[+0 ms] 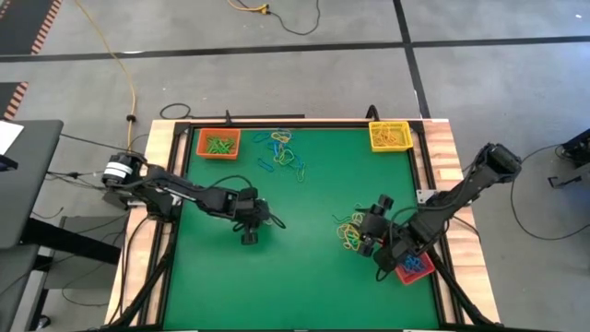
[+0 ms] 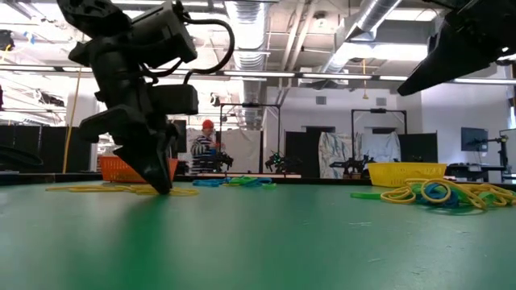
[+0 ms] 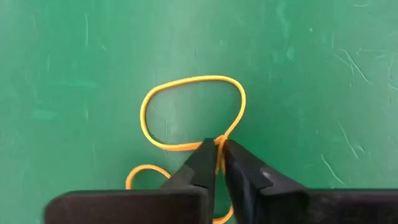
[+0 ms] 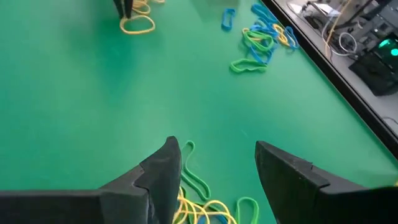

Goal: Sort rubber bands into baskets
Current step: Put the yellow rubber band into the yellow bin

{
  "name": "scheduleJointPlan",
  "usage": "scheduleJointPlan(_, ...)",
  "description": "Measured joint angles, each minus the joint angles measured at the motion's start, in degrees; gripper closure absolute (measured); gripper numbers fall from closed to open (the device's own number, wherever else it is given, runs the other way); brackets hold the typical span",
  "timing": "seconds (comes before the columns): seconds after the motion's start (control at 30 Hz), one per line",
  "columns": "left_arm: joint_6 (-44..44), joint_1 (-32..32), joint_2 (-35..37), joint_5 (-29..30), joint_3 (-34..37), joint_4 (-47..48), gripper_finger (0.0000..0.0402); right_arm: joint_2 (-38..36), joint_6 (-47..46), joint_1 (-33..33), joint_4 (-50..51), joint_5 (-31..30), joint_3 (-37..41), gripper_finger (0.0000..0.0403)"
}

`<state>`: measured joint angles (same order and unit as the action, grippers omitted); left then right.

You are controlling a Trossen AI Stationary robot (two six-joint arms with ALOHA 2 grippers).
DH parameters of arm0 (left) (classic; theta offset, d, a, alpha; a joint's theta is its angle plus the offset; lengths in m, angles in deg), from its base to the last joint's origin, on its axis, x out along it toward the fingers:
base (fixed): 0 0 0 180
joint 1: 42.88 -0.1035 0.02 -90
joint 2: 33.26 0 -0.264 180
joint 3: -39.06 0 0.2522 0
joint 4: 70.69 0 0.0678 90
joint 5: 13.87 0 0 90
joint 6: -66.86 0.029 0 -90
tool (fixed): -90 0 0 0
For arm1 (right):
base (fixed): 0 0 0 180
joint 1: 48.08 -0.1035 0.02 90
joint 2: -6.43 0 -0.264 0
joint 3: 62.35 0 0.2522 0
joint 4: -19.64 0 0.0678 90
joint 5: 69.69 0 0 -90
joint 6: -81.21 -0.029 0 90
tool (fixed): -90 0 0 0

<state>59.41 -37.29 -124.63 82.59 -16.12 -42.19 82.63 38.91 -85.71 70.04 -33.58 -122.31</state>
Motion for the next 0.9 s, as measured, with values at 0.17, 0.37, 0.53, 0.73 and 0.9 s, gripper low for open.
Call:
scheduleJointPlan(0.17, 2.3, 0.0, -0.2, 0.0, -2.9, 0.5, 0.0401, 0.0, 7.4, 2.4, -11.4, 1.6, 3.1, 0.0168)
scheduleJointPlan(0.37, 6.2, 0.0, -0.2, 0.0, -9.4, 2.2, 0.0401, 0.0, 22.8, 6.1, -34.2, 8.3, 9.7, 0.0168)
scheduleJointPlan(0.53, 9.8, 0.0, -0.2, -0.8, -15.2, 2.9, 0.0401, 0.0, 33.8, 9.4, -52.0, 12.6, 14.8, 0.0168)
scheduleJointPlan(0.73, 12.7, 0.1, -0.1, -1.9, -20.2, 2.8, 0.0402, 2.5, 40.8, 14.3, -63.2, 20.6, 16.3, 0.0168)
scheduleJointPlan(0.9, 13.5, 0.1, -0.1, -3.5, -22.3, 2.8, 0.0401, 10.3, 45.5, 17.6, -74.4, 25.8, 16.1, 0.0168)
